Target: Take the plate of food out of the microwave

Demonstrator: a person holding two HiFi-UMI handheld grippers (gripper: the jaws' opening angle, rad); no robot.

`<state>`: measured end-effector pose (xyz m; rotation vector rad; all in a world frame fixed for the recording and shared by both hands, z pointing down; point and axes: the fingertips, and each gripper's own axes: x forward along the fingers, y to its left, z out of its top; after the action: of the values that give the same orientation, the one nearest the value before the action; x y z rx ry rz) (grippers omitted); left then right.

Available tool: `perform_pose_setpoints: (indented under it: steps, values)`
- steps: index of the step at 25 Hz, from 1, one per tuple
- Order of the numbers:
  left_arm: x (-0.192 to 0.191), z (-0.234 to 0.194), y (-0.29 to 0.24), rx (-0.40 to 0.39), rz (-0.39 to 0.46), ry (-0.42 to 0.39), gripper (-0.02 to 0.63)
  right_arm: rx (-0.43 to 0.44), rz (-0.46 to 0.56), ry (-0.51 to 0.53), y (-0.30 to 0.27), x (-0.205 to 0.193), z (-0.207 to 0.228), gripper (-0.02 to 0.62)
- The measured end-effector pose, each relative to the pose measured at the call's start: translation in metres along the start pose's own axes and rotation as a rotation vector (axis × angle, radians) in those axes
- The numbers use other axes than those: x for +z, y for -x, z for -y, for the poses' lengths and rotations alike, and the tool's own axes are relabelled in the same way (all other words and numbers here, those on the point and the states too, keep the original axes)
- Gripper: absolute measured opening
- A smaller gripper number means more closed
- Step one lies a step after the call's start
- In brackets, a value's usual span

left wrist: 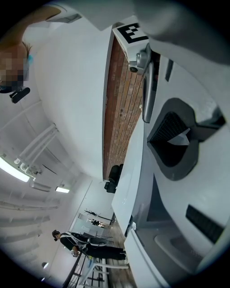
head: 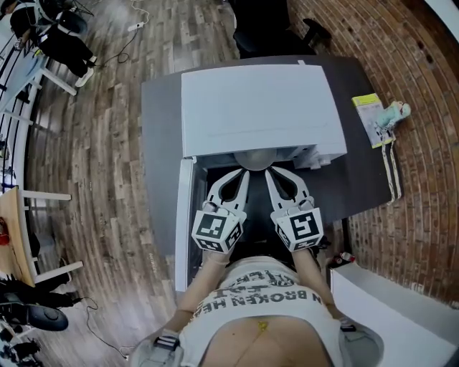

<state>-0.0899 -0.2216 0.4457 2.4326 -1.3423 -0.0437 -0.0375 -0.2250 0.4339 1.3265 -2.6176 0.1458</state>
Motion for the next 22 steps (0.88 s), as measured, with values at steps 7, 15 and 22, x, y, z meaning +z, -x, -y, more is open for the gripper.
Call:
perform_pose_setpoints:
  steps: [7,15,22]
  values:
    - [-0.006,-0.007,-0.017,0.067,-0.015,-0.007,0.006,0.067,-0.016,0.005,-0.012,-0.004,0.016,0.008]
    - [-0.014,-0.013,-0.029,0.097,-0.052,-0.022,0.006,0.088,-0.04,-0.009,-0.019,-0.014,0.029,0.008]
    - [-0.02,-0.019,-0.034,0.113,-0.064,-0.029,0.006,0.084,-0.058,-0.011,-0.022,-0.027,0.033,0.008]
